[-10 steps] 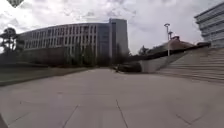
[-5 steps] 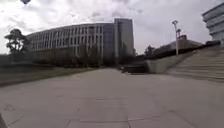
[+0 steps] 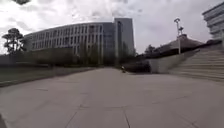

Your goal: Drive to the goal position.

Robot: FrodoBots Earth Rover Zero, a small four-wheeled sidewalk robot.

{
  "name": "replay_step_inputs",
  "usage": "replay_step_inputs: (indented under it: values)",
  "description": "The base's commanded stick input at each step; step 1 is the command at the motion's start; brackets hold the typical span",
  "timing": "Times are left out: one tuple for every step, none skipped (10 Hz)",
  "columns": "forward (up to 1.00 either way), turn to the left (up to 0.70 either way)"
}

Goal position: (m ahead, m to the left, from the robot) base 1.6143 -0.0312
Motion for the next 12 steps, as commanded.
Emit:
replay_step_inputs:
  values:
    - [0.7, 0.01]
    - [0.7, 0.01]
    - [0.7, 0.01]
    - [0.7, 0.01]
    - [0.7, 0.01]
    - [0.7, 0.01]
    - [0.7, 0.01]
    - [0.7, 0.01]
    - [0.7, 0.01]
    - [0.7, 0.01]
    - [0.7, 0.01]
    - [0.7, 0.01]
